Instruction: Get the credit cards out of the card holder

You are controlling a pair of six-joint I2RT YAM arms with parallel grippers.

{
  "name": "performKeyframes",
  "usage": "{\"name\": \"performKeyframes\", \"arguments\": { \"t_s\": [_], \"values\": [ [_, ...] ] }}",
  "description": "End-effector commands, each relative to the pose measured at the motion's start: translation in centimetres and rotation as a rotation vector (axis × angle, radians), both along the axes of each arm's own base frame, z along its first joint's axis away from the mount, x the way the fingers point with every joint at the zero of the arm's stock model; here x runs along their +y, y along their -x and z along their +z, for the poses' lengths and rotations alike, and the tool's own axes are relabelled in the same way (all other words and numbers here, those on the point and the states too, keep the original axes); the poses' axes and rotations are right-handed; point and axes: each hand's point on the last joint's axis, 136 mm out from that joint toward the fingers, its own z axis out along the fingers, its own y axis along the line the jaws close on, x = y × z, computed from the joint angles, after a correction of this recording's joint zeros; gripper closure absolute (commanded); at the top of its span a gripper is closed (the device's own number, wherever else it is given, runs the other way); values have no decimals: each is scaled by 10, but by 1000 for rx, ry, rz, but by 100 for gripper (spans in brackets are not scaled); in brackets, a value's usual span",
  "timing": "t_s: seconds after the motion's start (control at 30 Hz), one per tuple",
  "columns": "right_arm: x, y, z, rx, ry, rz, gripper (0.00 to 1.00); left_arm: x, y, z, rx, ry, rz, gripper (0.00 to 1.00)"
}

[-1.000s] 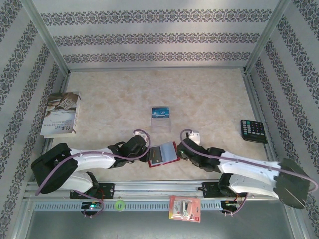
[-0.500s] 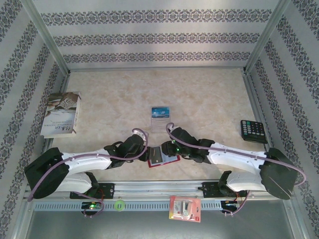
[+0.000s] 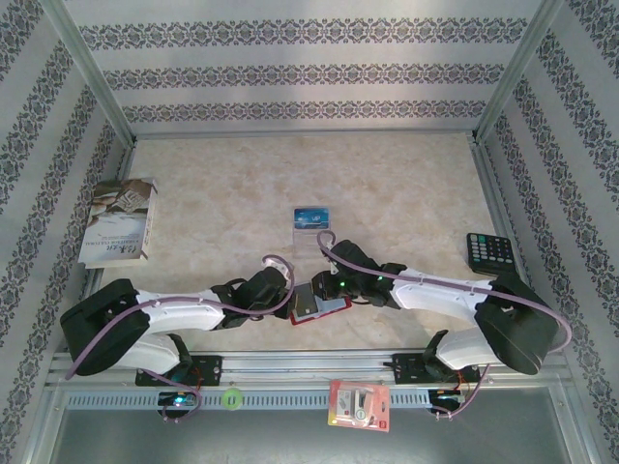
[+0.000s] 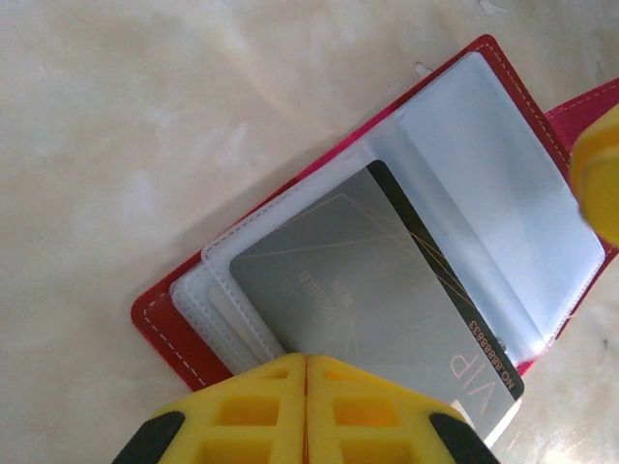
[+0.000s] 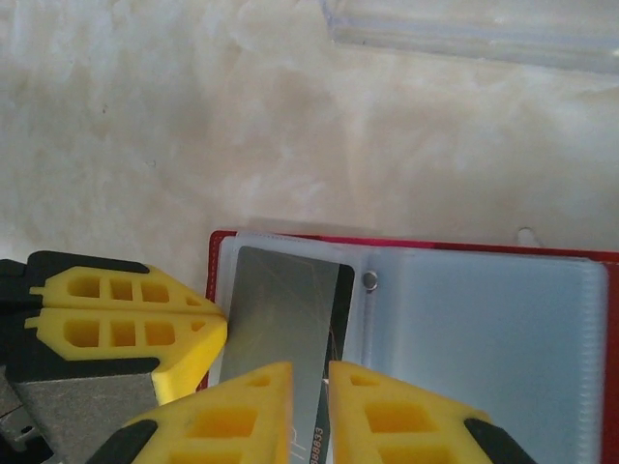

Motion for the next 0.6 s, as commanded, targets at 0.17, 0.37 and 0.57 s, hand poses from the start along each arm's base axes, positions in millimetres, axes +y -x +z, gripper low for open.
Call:
{"name": "performKeyframes", "arguments": {
  "t_s": [0.17, 0.37, 0.57],
  "values": [
    [-3, 0, -16, 56, -40, -79, 82, 4, -6, -12, -48, -118, -53, 92],
    [-12, -2, -18, 94, -94, -136, 79, 1, -8, -13, -56, -137, -89, 96],
    [-9, -1, -20, 114, -127, -137, 79, 4, -7, -19, -46, -141, -82, 97]
  ]
}}
